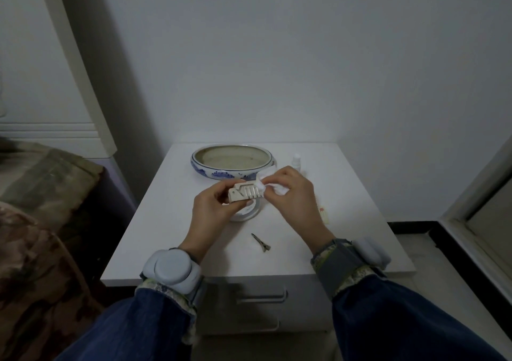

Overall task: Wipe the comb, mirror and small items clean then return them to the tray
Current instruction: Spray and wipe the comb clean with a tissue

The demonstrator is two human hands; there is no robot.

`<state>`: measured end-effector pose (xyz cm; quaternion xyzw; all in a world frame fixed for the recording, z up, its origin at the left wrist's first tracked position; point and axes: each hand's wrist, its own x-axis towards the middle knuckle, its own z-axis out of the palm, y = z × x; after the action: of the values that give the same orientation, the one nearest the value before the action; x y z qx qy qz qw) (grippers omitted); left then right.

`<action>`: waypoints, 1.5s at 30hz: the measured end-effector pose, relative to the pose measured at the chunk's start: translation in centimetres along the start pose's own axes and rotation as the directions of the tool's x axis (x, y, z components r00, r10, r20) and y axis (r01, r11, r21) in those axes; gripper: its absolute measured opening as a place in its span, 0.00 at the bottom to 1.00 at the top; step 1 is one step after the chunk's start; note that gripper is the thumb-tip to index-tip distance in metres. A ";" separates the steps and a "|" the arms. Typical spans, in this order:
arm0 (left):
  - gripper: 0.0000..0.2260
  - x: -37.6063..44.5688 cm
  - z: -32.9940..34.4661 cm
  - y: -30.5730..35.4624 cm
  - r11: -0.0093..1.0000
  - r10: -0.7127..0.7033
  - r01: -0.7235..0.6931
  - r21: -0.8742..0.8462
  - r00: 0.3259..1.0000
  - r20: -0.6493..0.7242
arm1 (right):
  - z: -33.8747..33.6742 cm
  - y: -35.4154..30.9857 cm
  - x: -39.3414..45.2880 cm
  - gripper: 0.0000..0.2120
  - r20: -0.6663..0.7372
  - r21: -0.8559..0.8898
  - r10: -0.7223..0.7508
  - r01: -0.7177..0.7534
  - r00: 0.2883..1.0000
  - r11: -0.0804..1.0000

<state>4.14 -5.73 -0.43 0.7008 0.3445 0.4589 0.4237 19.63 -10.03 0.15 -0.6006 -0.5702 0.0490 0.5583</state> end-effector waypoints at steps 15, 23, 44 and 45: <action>0.15 0.1 -0.2 0.0 0.999 -0.035 0.036 0.038 0.999 -0.014 | 0.0 -1.0 -0.2 0.06 0.152 0.087 -0.148 0.136 0.977 0.987; 0.15 0.0 -0.1 0.0 0.999 -0.038 0.038 0.015 0.999 -0.001 | -0.3 -0.4 0.0 0.07 0.086 -0.019 -0.085 0.087 0.993 0.996; 0.14 -0.1 -0.2 0.1 0.998 -0.031 0.031 0.063 1.000 0.003 | -0.3 -0.4 0.1 0.06 0.195 -0.003 -0.091 0.093 0.977 0.996; 0.15 -0.1 -0.3 0.0 0.998 -0.032 0.031 0.059 0.999 0.002 | -0.5 -0.2 0.2 0.06 0.163 -0.004 -0.068 0.070 0.984 0.998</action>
<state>3.85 -5.74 -0.36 0.7082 0.3683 0.4408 0.4105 19.89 -10.25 0.55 -0.5772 -0.6346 0.0755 0.5084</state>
